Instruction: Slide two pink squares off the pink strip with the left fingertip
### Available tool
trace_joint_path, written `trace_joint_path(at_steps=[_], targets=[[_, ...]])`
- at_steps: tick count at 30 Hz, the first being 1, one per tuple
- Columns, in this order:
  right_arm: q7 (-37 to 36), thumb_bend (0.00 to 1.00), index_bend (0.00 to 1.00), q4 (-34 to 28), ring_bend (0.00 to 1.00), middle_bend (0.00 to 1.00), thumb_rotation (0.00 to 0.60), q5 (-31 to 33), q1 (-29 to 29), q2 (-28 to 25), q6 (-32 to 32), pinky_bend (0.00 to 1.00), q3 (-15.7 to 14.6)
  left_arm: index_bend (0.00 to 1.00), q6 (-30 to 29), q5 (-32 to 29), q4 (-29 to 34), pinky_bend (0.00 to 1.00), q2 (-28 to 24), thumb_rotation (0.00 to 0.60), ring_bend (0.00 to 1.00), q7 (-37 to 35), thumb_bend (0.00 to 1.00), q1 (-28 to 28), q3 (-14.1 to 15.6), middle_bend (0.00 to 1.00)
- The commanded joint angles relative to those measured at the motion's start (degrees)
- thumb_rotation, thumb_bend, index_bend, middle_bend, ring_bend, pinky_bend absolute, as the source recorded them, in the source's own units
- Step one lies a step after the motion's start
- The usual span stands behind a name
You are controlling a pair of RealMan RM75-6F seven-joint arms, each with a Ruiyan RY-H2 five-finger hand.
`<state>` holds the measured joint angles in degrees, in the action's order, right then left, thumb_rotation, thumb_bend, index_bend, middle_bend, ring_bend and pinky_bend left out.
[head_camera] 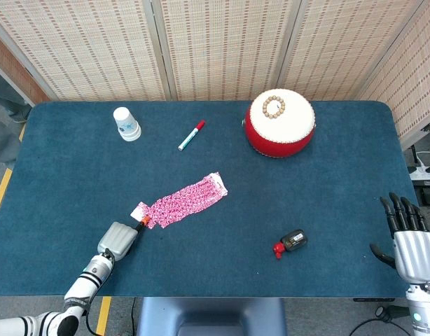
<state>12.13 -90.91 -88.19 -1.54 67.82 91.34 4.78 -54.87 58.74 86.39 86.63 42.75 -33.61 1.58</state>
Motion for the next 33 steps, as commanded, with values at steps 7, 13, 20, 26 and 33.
trace_joint_path(at_steps=[7,13,20,26,33], targets=[[0.0,0.05,0.00,0.3,0.00,0.00,0.600,-0.1,0.0,0.2,-0.1,0.12,-0.1,0.21,-2.8,-3.5,1.9,0.60,-3.6,0.600,0.74,1.6,0.83,1.7,1.4,0.72],[0.0,0.05,0.00,0.3,0.00,0.00,0.600,-0.2,0.0,0.3,0.0,0.12,-0.1,0.25,-6.9,-4.3,1.8,0.61,-3.9,0.600,0.75,3.5,0.83,2.8,1.5,0.72],[-0.1,0.05,0.00,0.3,0.00,0.00,0.600,-0.2,0.0,0.2,-0.1,0.12,-0.1,0.08,-13.1,3.6,2.0,0.62,-2.3,0.600,0.75,-0.5,0.83,4.3,0.7,0.72],[-0.2,0.05,0.00,0.3,0.00,0.00,0.600,-0.3,0.0,0.1,0.0,0.12,-0.2,0.00,-12.4,10.7,0.4,0.62,0.4,0.600,0.75,-4.2,0.83,3.5,1.1,0.72],[-0.3,0.05,0.00,0.3,0.00,0.00,0.600,-0.2,-0.1,0.0,-0.3,0.12,-0.2,0.00,-5.1,9.8,-1.4,0.62,4.6,0.600,0.75,-2.6,0.83,0.6,1.0,0.72]])
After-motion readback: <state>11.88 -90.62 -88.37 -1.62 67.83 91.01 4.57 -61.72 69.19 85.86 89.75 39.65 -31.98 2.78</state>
